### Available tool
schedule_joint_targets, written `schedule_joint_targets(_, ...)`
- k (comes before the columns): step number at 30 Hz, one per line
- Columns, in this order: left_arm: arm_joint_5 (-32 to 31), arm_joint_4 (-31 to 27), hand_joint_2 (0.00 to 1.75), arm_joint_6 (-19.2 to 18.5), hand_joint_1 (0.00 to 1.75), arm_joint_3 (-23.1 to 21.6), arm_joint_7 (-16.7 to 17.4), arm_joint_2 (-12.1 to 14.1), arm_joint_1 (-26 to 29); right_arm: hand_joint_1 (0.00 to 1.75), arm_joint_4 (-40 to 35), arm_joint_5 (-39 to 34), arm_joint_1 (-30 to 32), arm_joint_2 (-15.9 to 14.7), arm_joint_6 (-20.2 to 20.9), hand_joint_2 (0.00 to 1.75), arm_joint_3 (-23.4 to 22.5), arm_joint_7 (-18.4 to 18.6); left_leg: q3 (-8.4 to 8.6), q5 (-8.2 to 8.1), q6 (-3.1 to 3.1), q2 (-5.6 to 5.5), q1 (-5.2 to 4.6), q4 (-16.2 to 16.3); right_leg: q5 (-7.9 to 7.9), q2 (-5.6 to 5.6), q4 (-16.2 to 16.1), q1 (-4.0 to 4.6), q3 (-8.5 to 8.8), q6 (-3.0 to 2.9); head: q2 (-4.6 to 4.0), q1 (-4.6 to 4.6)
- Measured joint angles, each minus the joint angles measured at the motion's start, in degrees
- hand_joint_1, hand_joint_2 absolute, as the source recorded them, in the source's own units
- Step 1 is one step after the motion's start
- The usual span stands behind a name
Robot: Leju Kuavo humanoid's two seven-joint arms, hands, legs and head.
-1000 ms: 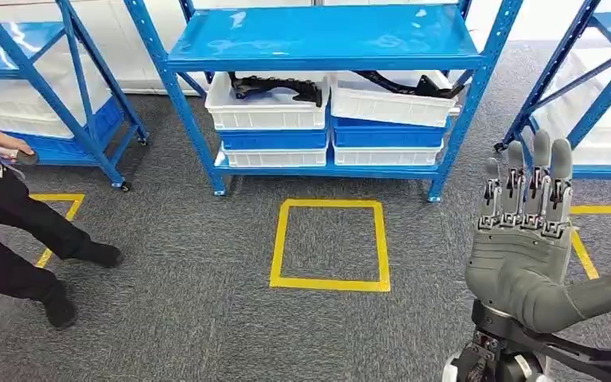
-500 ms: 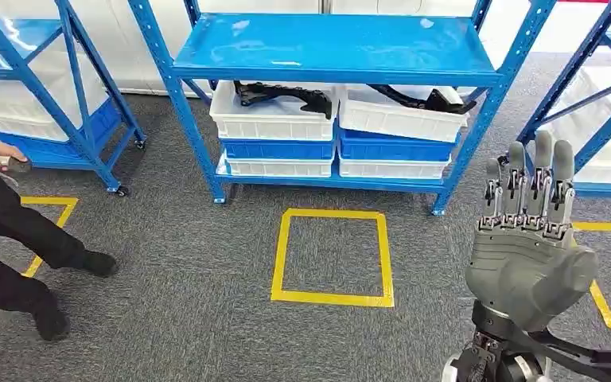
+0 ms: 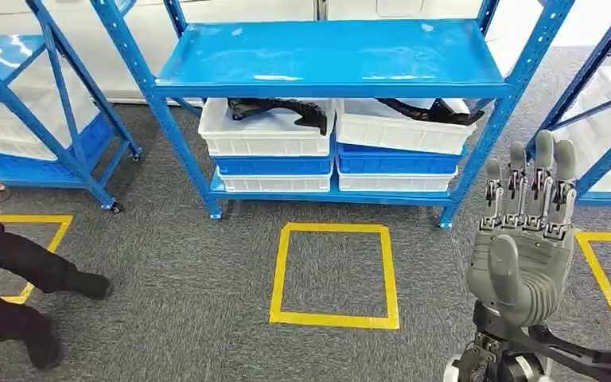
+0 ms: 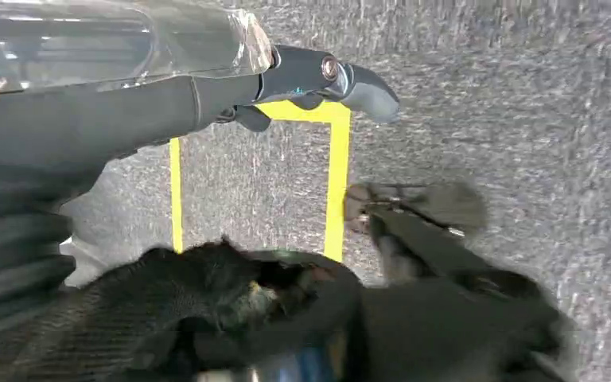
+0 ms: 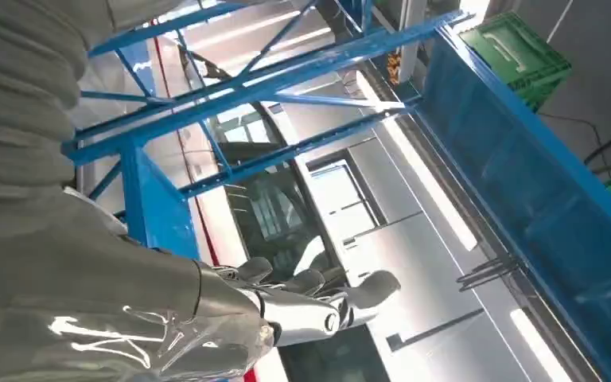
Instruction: Take the parts from the cabinet and place them on the table.
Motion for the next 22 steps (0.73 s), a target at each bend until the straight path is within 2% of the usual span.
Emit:
schedule_joint_targets(1, 0.2, 0.0, 0.0, 0.0, 0.0, 0.0, 0.0, 0.0, 0.0, 0.0, 0.0, 0.0, 0.0, 0.0, 0.0, 1.75, 0.0, 0.0, -1.87, -2.78, -0.08, 0.01, 0.13, -0.1, -0.89, 0.13, 0.0, -0.07, 1.08, 0.11, 0.0, 0.0)
schedule_joint_targets(2, 0.5, 0.0, 0.0, -0.1, 0.0, 0.1, 0.0, 0.0, 0.0, 0.0, 0.0, -0.1, 0.0, 0.0, 0.0, 1.75, 0.0, 0.0, -2.86, -3.96, -0.01, 0.03, 0.14, -1.7, -1.75, 0.18, 0.0, -0.12, 2.26, 0.23, 0.0, 0.0)
schedule_joint_targets(3, 0.5, 0.0, 0.0, -0.2, 0.0, 0.1, 0.0, 0.0, 0.0, 0.0, 0.0, -0.2, 0.0, 0.0, 0.0, 0.0, 0.0, 0.0, -3.09, -3.36, 0.28, 0.03, 0.0, -4.5, -2.61, 0.2, -0.1, -0.07, 3.43, 0.31, 0.0, -0.02)
schedule_joint_targets(4, 0.6, 0.0, 0.0, -0.2, 0.0, 0.3, 0.0, 0.0, 0.1, 0.0, 0.0, -0.2, 0.0, 0.0, 0.0, 0.0, 0.0, 0.0, -2.95, -0.01, 0.98, 0.03, -0.27, -8.6, -3.47, 0.15, -0.1, 0.01, 4.73, 0.39, 0.0, -0.02)
schedule_joint_targets(5, 0.7, 0.0, 0.0, -0.2, 0.0, 0.5, 0.0, 0.0, 0.2, 0.0, 0.0, -0.3, 0.1, 0.0, 0.0, 0.0, 0.0, 0.0, -2.77, 6.72, 2.04, 0.04, -0.75, -12.9, -4.07, 0.06, -0.4, -0.13, 5.39, 0.44, 0.0, -0.02)
schedule_joint_targets(6, 0.7, 0.1, 0.0, -0.2, 0.0, 0.7, 0.0, 0.3, 0.4, 0.0, 0.1, -0.5, 0.0, 0.0, 0.1, 0.0, 0.0, 0.0, -2.53, 16.03, 2.64, -0.41, -1.07, -17.9, -4.77, 0.65, -0.2, 0.05, 5.9, 0.52, -0.02, 0.04)
schedule_joint_targets(7, 0.7, 0.1, 0.0, -0.4, 0.0, 0.9, 0.0, 0.3, 0.4, 0.0, 0.2, -1.3, 0.1, 0.0, 0.4, 0.0, 0.0, 0.0, -1.94, 17.71, 2.52, -0.56, -1.71, -18.0, -5.25, 0.72, -0.9, 0.05, 6.61, 1.14, 0.0, 0.18)
schedule_joint_targets(8, 0.9, 0.1, 0.0, -0.6, 0.0, 1.0, -0.1, 0.4, 0.6, 0.0, 0.3, -1.8, 0.1, 0.1, 0.4, 0.0, 0.0, -0.2, -1.64, 17.53, 2.57, -0.52, -1.91, -18.4, -5.62, 0.84, -1.2, -0.04, 7.03, 1.29, 0.0, 0.04)
schedule_joint_targets(10, 0.9, 0.0, 0.0, -1.2, 0.0, 1.0, -0.2, 0.3, 0.0, 0.0, 0.3, -2.9, 0.2, 0.1, 0.8, 0.0, -0.1, -0.5, -0.97, 16.63, 3.48, -0.45, -2.02, -18.5, -5.87, 1.19, -3.2, -0.44, 8.24, 2.07, 0.0, -0.07)
schedule_joint_targets(11, 1.0, 0.0, 0.0, -1.5, 0.0, 1.1, -0.3, 0.3, 0.0, 0.0, 0.4, -3.5, 0.5, 0.1, 0.8, 0.0, -0.3, -0.7, 0.5, 16.69, 3.56, -0.33, -1.3, -20.3, -6.49, 0.64, -2.6, -0.3, 8.98, 2.07, 0.0, 0.13)
schedule_joint_targets(12, 0.9, 0.1, 0.0, -1.8, 0.0, 1.0, -0.3, 0.3, 0.0, 0.0, 0.4, -3.8, 0.7, 0.0, 0.8, 0.0, -0.5, -1.1, 1.61, 16.32, 3.95, -0.28, -1.35, -21.0, -7.06, 0.36, -0.4, -0.15, 8.07, 2.16, 0.0, 0.13)
schedule_joint_targets(13, 1.0, 0.1, 0.0, -2.1, 0.0, 1.0, -0.4, 0.3, 0.0, 0.0, 0.5, -4.7, 0.8, 0.0, 0.5, 0.0, -1.2, -1.2, 2.18, 15.86, 4.45, -0.07, -1.21, -21.1, -8.71, 0.34, 3.9, -0.04, 5.28, 2.25, 0.0, 0.53)
schedule_joint_targets(14, 1.2, 0.1, 0.0, -2.6, 0.0, 1.0, -0.4, 0.2, 0.0, 0.0, 0.7, -5.6, 1.3, 0.0, -0.1, 0.0, -1.8, -1.2, 2.56, 15.25, 4.41, 0.02, -1.16, -21.1, -10.26, 0.34, 9.0, -0.08, 1.75, 2.48, 0.0, 0.55)
schedule_joint_targets(15, 1.5, 0.1, 0.0, -3.1, 0.0, 1.0, -0.5, 0.1, -0.1, 0.0, 1.0, -6.7, 2.2, 0.0, -0.6, 0.0, -2.5, -1.3, 2.97, 14.72, 4.4, 0.09, -1.16, -21.1, -11.14, 0.33, 13.3, -0.19, -1.76, 2.72, 0.0, 0.61)
schedule_joint_targets(16, 1.7, 0.1, 0.0, -3.3, 0.0, 1.0, -0.6, 0.0, 0.0, 0.0, 1.6, -8.2, 3.1, -0.1, -1.0, 0.0, -3.4, -1.4, 3.4, 14.18, 4.27, 0.12, -1.08, -21.0, -10.73, 0.32, 15.5, -0.24, -4.22, 2.98, 0.0, 0.66)
schedule_joint_targets(17, 1.7, 0.1, 0.0, -3.6, 0.0, 1.0, -0.7, 0.0, 0.0, 0.0, 2.2, -9.6, 3.8, -0.1, -1.3, 0.0, -4.5, -1.6, 3.98, 13.62, 4.0, 0.15, -0.97, -20.9, -8.71, 0.27, 14.9, -0.3, -5.35, 3.25, 0.0, 0.66)
schedule_joint_targets(18, 1.7, 0.1, 0.0, -3.9, 0.0, 1.0, -0.8, 0.0, 0.1, 0.0, 2.9, -10.9, 4.3, -0.1, -1.4, 0.0, -5.6, -1.9, 4.58, 12.97, 3.74, 0.28, -0.81, -20.7, -5.52, 0.08, 11.9, -0.42, -5.18, 3.52, 0.0, 0.66)
schedule_joint_targets(19, 1.8, 0.1, 0.0, -4.1, 0.0, 1.0, -0.9, 0.0, 0.1, 0.0, 3.7, -12.2, 5.1, -0.1, -1.4, 0.0, -7.1, -2.3, 5.2, 12.06, 3.36, 0.37, -0.58, -20.1, -1.17, -0.37, 6.4, -0.57, -3.74, 3.85, 0.0, 0.66)
schedule_joint_targets(20, 1.9, 0.1, 0.0, -4.2, 0.0, 1.0, -0.9, 0.0, 0.1, 0.0, 4.4, -13.2, 5.7, -0.1, -1.8, 0.0, -8.5, -2.7, 5.59, 11.14, 2.9, 0.43, -0.42, -19.3, 2.04, -1.06, 1.4, -0.76, -2.24, 4.13, 0.0, 0.66)
schedule_joint_targets(21, 1.9, 0.1, 0.0, -4.3, 0.0, 1.1, -1.0, 0.1, 0.0, 0.0, 5.4, -14.4, 6.4, 0.0, -2.1, 0.0, -9.9, -3.0, 5.3, 10.27, 2.25, 0.41, -0.93, -18.6, 1.19, -1.17, 0.8, -0.52, -1.99, 4.06, 0.0, 0.68)
schedule_joint_targets(22, 2.0, 0.1, 0.0, -4.3, 0.0, 1.1, -1.0, 0.1, -0.1, 0.0, 6.0, -15.5, 7.1, 0.0, -2.2, 0.0, -11.5, -3.1, 5.22, 9.52, 2.05, 0.46, -0.8, -17.9, 1.05, -0.54, 0.5, -0.47, -1.94, 3.08, 0.0, 0.7)
